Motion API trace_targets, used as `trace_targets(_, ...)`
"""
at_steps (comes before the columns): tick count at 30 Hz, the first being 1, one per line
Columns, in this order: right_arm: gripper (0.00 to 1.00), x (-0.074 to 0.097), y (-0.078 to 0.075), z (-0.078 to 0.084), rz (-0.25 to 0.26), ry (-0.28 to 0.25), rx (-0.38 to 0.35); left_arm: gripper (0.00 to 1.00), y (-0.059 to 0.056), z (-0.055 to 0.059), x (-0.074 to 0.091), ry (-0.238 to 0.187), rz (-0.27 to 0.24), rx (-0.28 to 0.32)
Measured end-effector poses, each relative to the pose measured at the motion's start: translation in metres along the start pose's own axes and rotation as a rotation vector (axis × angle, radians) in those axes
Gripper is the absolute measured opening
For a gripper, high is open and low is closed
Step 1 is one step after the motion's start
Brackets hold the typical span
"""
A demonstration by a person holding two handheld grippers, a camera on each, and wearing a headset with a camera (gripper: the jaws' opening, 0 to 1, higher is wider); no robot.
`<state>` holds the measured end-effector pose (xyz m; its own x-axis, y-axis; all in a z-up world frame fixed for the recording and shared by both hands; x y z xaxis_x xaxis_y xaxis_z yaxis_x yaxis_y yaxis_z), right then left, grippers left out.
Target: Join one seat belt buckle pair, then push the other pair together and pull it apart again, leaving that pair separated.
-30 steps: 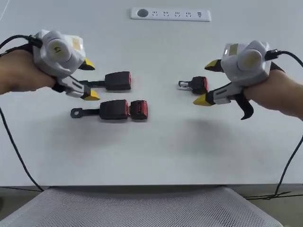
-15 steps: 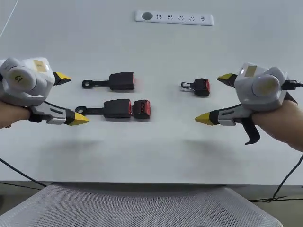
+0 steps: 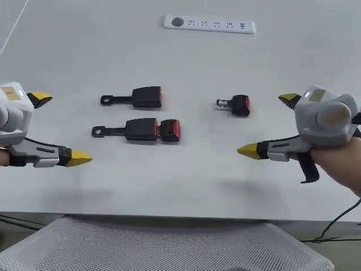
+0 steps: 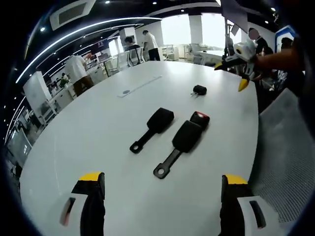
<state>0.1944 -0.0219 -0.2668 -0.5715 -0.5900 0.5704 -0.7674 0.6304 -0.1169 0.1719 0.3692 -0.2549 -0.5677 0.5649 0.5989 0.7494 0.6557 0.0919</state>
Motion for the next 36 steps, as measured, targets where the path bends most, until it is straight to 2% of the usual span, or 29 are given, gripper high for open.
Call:
trace_targets(6, 1.0, 0.004, 0.008, 0.005, 0.002, 0.007, -0.009, 1.0, -0.009, 0.004, 0.003, -0.001, -0.004, 0.004)
trace_targets(12, 1.0, 0.008, 0.009, 0.006, 0.014, 0.002, -0.021, 1.0, -0.009, 0.009, 0.006, 0.002, -0.024, 0.033)
trace_targets(15, 1.0, 0.009, 0.009, 0.006, 0.017, 0.002, -0.013, 1.0, -0.011, 0.01, 0.007, 0.008, -0.021, 0.024)
trace_targets(36, 1.0, 0.015, 0.013, 0.001, 0.037, -0.02, -0.028, 1.0, -0.014, -0.002, 0.011, -0.021, -0.029, 0.023)
Point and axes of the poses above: the centre of the closed fingertips' face, and the gripper's own axes: x roughly backward along the fingers, y roughly to its left, z roughly out of its underside, the point moved 3 cm from there along x, roughly backward along the fingers, and after that the axes turned 9 degrees about -y, right-handed, at the moved point
